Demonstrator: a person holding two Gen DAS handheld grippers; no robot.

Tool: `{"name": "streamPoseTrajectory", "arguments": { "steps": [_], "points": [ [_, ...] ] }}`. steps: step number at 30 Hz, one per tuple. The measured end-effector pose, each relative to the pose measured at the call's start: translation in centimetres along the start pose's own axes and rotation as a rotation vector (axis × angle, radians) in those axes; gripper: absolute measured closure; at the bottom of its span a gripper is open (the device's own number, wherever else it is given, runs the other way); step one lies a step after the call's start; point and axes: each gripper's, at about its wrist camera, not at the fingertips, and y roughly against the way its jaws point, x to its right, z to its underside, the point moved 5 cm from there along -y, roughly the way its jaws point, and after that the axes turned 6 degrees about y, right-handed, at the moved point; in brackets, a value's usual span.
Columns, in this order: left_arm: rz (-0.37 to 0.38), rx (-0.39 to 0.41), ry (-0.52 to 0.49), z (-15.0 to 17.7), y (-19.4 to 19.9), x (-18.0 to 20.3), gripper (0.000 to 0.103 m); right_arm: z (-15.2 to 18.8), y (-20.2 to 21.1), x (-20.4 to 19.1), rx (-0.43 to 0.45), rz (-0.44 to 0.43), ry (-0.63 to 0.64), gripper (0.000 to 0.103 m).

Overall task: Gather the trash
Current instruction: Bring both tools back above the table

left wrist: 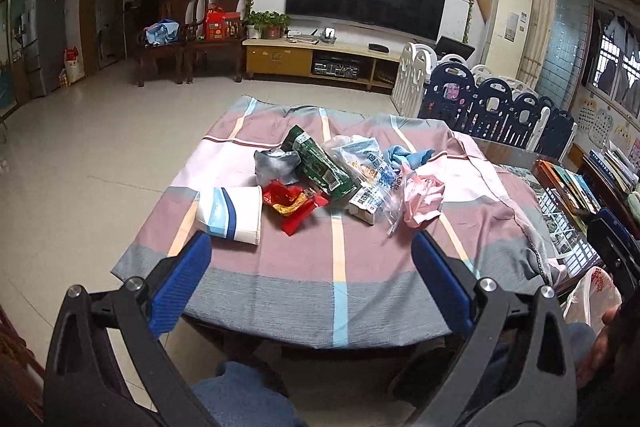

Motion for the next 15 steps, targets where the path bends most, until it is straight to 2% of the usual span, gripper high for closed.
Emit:
{"name": "streamPoseTrajectory", "arguments": {
  "steps": [15],
  "points": [
    [-0.002, 0.001, -0.006, 0.09, 0.07, 0.09, 0.003, 0.13, 0.01, 0.32, -0.003, 0.000, -0.011, 0.007]
  ]
}}
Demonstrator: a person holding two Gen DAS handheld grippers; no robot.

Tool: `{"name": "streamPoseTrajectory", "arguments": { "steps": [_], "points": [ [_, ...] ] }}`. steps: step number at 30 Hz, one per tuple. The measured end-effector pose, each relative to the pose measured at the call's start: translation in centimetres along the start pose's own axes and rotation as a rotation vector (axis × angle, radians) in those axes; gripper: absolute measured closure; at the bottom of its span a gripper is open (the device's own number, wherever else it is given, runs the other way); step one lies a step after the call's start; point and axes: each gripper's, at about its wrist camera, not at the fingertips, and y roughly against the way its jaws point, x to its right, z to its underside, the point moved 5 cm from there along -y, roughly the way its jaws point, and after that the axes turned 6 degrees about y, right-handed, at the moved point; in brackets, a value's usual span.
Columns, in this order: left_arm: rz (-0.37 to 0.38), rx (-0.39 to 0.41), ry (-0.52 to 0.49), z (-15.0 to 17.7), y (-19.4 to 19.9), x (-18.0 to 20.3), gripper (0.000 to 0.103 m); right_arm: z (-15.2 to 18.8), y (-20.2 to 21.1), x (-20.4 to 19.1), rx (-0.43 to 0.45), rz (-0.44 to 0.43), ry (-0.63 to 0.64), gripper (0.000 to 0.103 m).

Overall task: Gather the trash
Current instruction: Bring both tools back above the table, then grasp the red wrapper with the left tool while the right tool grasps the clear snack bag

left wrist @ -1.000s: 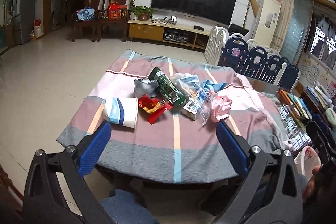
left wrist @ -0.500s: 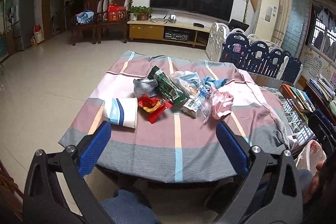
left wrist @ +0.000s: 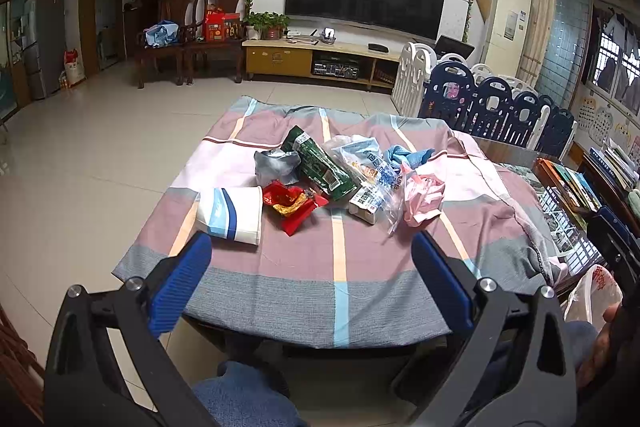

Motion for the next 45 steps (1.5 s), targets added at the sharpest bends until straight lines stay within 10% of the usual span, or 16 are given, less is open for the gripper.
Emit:
{"name": "streamPoseTrajectory", "arguments": {
  "steps": [10, 27, 33, 35, 45],
  "points": [
    [-0.032, -0.052, -0.015, -0.3, -2.4, 0.5, 0.003, 0.5, -1.3, 0.3, -0.040, -0.002, -0.035, 0.007],
    [-0.214, -0.242, -0.267, -1.4, -19.1, 3.1, 0.018, -1.2, -17.2, 5.0, -0.199, -0.084, -0.377, 0.008],
    [-0.225, -0.405, -0.256, 0.1, -24.2, 1.6, 0.047, -2.5, -20.6, 2.6, -0.210, -0.107, -0.306, 0.008],
    [-0.212, -0.429, -0.252, 0.4, -24.8, 1.4, 0.088, -2.8, -21.8, 1.2, -0.224, -0.109, -0.247, 0.008],
    [0.149, -0.015, -0.053, -6.3, -10.2, 1.7, 0.096, -1.0, -29.8, -6.0, -0.399, -0.091, 0.131, 0.028]
  ]
}}
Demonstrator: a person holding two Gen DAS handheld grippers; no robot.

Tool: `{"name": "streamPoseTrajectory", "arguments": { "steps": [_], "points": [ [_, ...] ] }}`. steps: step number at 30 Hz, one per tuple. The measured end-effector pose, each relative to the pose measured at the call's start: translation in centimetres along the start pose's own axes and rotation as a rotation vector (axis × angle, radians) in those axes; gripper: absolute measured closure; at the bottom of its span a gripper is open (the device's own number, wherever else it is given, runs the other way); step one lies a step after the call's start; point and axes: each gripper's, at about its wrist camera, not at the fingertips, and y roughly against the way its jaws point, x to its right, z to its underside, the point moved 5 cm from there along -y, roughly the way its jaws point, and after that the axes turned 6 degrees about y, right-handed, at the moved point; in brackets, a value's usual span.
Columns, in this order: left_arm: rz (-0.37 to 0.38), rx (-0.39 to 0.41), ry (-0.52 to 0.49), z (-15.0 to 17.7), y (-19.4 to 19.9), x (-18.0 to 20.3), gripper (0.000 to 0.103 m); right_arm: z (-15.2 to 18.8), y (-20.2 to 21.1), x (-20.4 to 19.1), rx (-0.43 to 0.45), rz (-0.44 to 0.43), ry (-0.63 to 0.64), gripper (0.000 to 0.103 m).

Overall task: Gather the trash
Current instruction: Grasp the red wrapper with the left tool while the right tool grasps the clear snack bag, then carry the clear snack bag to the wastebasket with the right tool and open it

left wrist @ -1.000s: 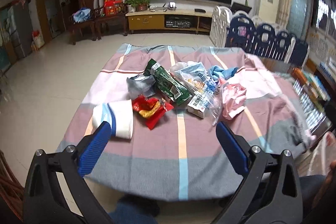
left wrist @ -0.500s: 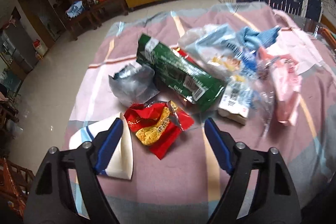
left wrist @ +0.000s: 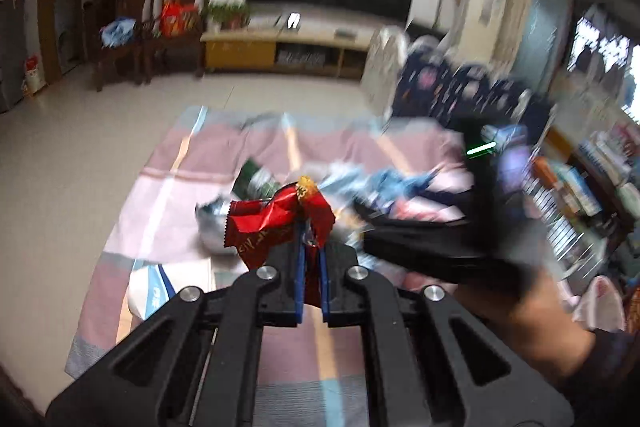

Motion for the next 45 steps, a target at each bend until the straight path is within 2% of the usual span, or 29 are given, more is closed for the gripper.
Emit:
{"name": "streamPoseTrajectory", "arguments": {
  "steps": [1, 2, 3, 4, 5, 7, 10, 12, 14, 16, 19, 22, 24, 27, 30, 33, 45],
  "points": [
    [0.014, 0.036, -0.006, -0.1, 1.3, 0.2, 0.095, 0.0, -0.9, 0.0, -0.021, 0.012, 0.010, 0.038],
    [0.020, 0.059, -0.009, -0.1, 2.1, 0.2, 0.094, 0.1, -2.1, -0.1, -0.055, 0.018, 0.019, 0.055],
    [0.033, 0.073, -0.004, 0.0, 2.9, 0.0, 0.094, 0.3, -2.9, 0.0, -0.083, 0.011, 0.021, 0.068],
    [0.041, 0.069, 0.005, 0.3, 3.1, 0.0, 0.093, 0.6, -3.8, 0.0, -0.119, 0.001, 0.021, 0.091],
    [0.041, 0.057, 0.017, 0.2, 2.9, -0.3, 0.093, 0.9, -4.2, 0.1, -0.142, -0.003, 0.017, 0.094],
    [0.049, 0.035, 0.049, 0.4, 2.9, -0.6, 0.093, 0.5, -2.6, 0.4, -0.094, -0.023, -0.019, 0.099],
    [0.055, 0.058, 0.067, 0.7, 4.6, -0.6, 0.093, -0.8, 2.7, 0.7, 0.033, -0.051, -0.072, 0.100],
    [0.072, 0.083, 0.062, 1.0, 5.8, -0.3, 0.093, -1.2, 8.1, 0.9, 0.152, -0.084, -0.104, 0.100],
    [0.075, 0.095, 0.055, 1.6, 6.8, -0.1, 0.093, -0.4, 13.1, 1.2, 0.244, -0.073, -0.096, 0.100],
    [0.075, 0.086, 0.048, 2.4, 7.3, 0.2, 0.093, 1.3, 17.1, 1.9, 0.299, -0.044, -0.099, 0.100],
    [0.091, 0.102, 0.045, 3.2, 8.5, 0.9, 0.093, 5.9, 22.2, 3.7, 0.352, 0.004, -0.143, 0.099],
    [0.104, 0.107, -0.013, 3.8, 8.7, 2.4, 0.093, 9.3, 25.9, 5.2, 0.370, 0.028, -0.200, 0.100],
    [0.072, 0.108, -0.056, 4.0, 8.4, 3.3, 0.093, 10.9, 27.8, 5.8, 0.409, 0.023, -0.224, 0.100],
    [0.043, 0.067, -0.048, 4.3, 7.1, 3.4, 0.093, 12.4, 27.7, 6.0, 0.376, -0.003, -0.244, 0.100],
    [0.013, 0.040, -0.001, 4.2, 6.1, 2.7, 0.092, 12.1, 27.2, 5.7, 0.363, -0.045, -0.223, 0.099],
    [-0.023, 0.028, 0.031, 4.2, 5.6, 2.1, 0.092, 12.1, 26.5, 5.3, 0.335, -0.037, -0.215, 0.100],
    [-0.032, 0.025, 0.021, 4.3, 5.7, 1.9, 0.092, 12.2, 25.2, 5.1, 0.303, -0.026, -0.201, 0.099]
  ]
}}
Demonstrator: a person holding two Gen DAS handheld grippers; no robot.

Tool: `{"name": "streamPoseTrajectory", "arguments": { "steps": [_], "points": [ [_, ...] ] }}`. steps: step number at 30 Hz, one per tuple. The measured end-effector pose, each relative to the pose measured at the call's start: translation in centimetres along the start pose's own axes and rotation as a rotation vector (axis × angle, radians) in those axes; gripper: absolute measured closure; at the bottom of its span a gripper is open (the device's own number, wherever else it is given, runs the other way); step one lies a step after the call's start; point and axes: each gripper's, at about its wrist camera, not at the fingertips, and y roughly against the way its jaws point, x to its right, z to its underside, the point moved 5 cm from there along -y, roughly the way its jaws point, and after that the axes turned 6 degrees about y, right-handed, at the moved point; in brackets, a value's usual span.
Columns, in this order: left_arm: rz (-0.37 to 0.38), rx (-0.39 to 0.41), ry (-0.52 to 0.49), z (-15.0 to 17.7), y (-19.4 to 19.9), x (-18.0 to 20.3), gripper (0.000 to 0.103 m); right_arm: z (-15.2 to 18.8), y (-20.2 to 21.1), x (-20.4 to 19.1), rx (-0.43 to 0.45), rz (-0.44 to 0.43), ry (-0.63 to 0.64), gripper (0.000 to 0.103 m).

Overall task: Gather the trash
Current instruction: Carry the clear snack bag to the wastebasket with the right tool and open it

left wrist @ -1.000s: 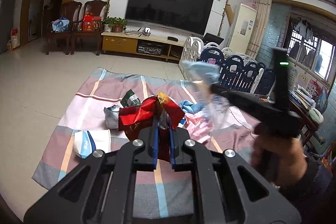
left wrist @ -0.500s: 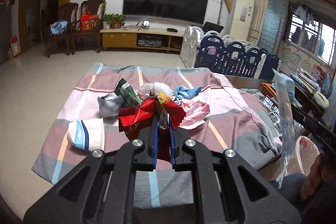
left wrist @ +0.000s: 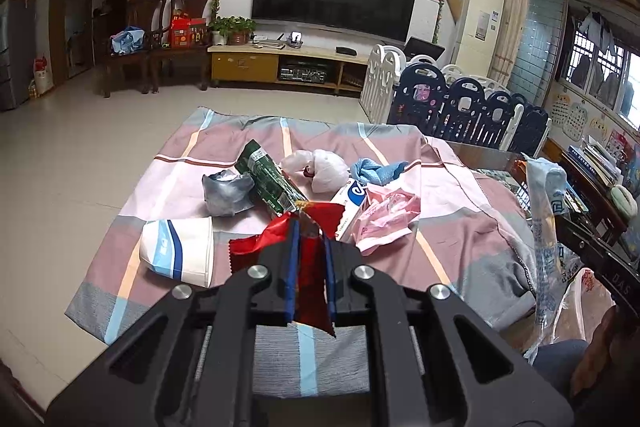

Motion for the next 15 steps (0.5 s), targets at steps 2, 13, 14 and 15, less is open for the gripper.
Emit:
{"name": "streamPoseTrajectory", "arguments": {
  "steps": [2, 13, 14, 15],
  "points": [
    [-0.001, -0.002, -0.003, 0.03, -0.05, 0.02, 0.091, 0.01, -0.17, 0.09, -0.005, 0.001, -0.001, 0.099],
    [-0.005, -0.002, -0.001, 0.01, -0.03, 0.04, 0.091, 0.04, -0.22, 0.12, -0.005, 0.002, -0.003, 0.099],
    [-0.005, -0.002, -0.002, 0.03, -0.02, 0.04, 0.091, 0.04, -0.21, 0.12, -0.005, 0.002, -0.002, 0.099],
    [-0.007, -0.001, -0.002, 0.03, 0.00, 0.03, 0.092, 0.04, -0.22, 0.13, -0.005, 0.002, -0.002, 0.099]
  ]
}}
